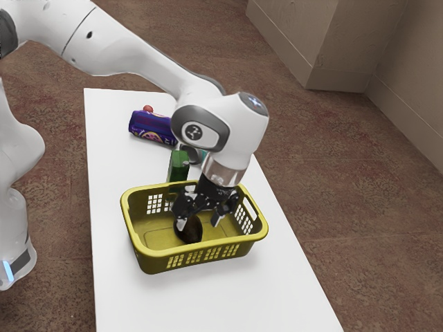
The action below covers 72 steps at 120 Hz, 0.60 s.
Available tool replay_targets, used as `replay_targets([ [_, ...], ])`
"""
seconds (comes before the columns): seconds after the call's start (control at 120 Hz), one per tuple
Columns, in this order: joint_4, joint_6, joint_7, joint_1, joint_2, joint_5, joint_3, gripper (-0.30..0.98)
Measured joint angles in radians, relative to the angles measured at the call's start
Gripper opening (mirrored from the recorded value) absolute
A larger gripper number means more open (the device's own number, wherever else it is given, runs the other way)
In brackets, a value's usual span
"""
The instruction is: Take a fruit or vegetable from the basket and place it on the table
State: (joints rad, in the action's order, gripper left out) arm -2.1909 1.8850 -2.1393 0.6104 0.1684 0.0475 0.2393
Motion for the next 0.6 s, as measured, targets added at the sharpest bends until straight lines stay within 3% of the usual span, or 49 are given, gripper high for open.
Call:
replay_targets([
  [0.6,-0.032,0.009,-0.012,-0.007,-0.021,0.009,0.002,0.69],
])
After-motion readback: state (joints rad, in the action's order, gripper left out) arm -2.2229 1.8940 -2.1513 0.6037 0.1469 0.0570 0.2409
